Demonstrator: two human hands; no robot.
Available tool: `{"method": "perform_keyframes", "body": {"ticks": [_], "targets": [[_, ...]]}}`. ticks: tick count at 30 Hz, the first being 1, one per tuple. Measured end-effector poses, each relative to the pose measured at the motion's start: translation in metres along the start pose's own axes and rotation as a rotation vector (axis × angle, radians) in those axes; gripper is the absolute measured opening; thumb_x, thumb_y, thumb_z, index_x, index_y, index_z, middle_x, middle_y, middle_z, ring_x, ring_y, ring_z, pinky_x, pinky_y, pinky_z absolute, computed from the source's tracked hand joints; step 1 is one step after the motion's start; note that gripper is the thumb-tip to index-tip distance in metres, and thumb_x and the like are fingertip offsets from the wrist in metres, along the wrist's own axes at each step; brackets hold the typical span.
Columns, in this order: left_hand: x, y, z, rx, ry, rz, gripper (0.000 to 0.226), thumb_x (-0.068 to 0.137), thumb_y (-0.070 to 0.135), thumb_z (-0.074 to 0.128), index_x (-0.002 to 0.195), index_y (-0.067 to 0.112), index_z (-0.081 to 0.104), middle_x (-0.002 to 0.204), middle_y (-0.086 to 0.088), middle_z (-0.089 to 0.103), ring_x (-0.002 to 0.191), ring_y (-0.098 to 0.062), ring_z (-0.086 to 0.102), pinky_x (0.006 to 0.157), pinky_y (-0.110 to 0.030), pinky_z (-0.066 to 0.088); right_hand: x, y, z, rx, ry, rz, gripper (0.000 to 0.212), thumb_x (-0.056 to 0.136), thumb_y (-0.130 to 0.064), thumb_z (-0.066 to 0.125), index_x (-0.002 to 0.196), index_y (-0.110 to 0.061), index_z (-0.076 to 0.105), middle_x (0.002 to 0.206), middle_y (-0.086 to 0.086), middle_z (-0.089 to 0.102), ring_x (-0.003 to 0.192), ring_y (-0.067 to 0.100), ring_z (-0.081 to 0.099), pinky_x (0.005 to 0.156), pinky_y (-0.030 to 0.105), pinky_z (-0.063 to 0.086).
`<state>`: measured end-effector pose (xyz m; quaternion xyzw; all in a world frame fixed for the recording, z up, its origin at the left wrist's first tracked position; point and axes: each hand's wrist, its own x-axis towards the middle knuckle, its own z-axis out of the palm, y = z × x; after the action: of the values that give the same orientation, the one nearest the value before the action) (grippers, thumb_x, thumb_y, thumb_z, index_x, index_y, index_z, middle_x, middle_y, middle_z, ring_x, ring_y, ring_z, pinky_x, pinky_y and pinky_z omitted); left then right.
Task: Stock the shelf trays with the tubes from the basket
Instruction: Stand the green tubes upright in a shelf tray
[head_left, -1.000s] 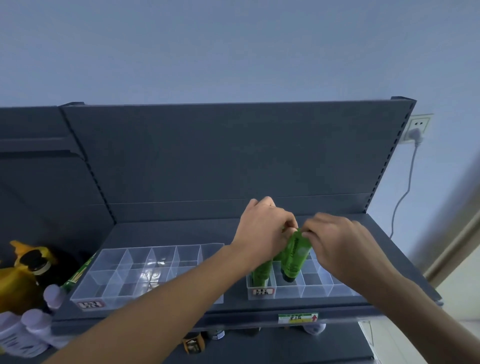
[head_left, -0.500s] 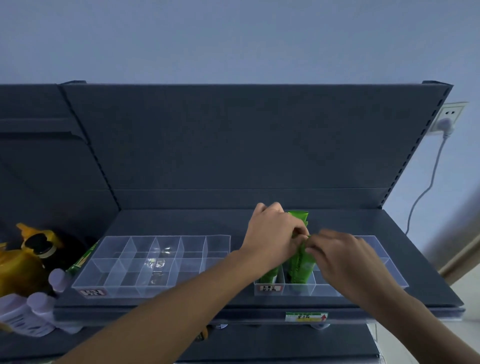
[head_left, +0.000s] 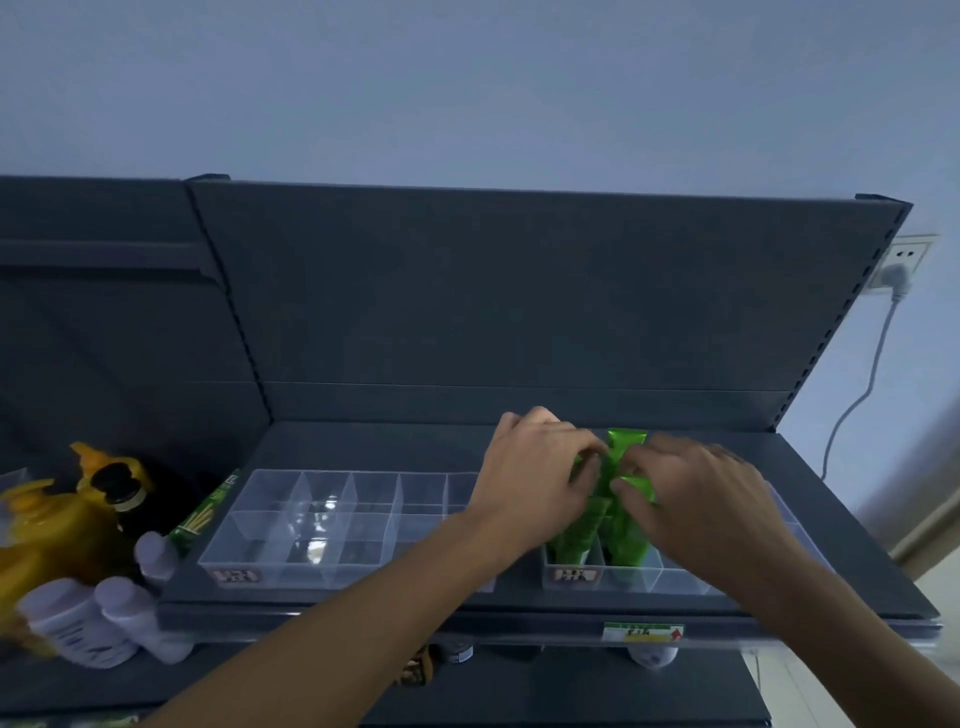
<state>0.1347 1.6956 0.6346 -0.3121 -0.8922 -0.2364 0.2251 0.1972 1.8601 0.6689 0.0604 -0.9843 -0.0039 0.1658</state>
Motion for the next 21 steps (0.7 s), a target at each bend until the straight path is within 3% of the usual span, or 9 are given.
{"method": "perform_keyframes", "body": {"ticks": [7, 13, 17, 21], "targets": [[-0.078, -0.071, -0.093, 0.086, -0.003, -0.083, 0.023, 0.091, 0.035, 0.051, 0.101, 0.029, 0.071, 0.092, 0.014, 0.072, 0.099, -0.012, 0.057, 0.086, -0.035, 0.042, 0.012, -0.121, -0.010, 0.045, 0.030, -0.130, 0.022, 0.093, -0.046, 0.047, 0.094, -0.030, 0.061, 0.094, -0.008, 0.062, 0.089, 0.020, 0.062, 0.067, 0.031, 0.035], [-0.181, -0.166, -0.185, 0.165, -0.090, -0.165, 0.023, 0.091, 0.035, 0.053, 0.107, 0.029, 0.068, 0.099, 0.010, 0.070, 0.098, -0.018, 0.059, 0.079, -0.032, 0.037, 0.017, -0.281, 0.001, 0.150, 0.017, -0.214, 0.022, 0.097, -0.044, 0.044, 0.101, -0.028, 0.058, 0.099, -0.006, 0.061, 0.092, 0.020, 0.061, 0.075, 0.032, 0.042], [-0.256, -0.229, -0.229, 0.246, -0.180, -0.228, 0.032, 0.087, 0.041, 0.047, 0.110, 0.029, 0.065, 0.101, 0.006, 0.071, 0.096, -0.023, 0.063, 0.081, -0.036, 0.046, 0.013, -0.383, 0.026, 0.222, 0.035, -0.255, 0.021, 0.095, -0.040, 0.047, 0.098, -0.023, 0.059, 0.097, -0.002, 0.062, 0.088, 0.026, 0.063, 0.067, 0.034, 0.045], [-0.349, -0.289, -0.243, 0.203, -0.242, -0.414, 0.037, 0.084, 0.044, 0.044, 0.108, 0.029, 0.067, 0.097, 0.003, 0.071, 0.091, -0.028, 0.067, 0.073, -0.037, 0.054, -0.006, -0.469, 0.073, 0.334, -0.031, -0.304, 0.020, 0.094, -0.038, 0.050, 0.104, -0.023, 0.059, 0.100, -0.001, 0.064, 0.089, 0.026, 0.063, 0.069, 0.039, 0.052]]}}
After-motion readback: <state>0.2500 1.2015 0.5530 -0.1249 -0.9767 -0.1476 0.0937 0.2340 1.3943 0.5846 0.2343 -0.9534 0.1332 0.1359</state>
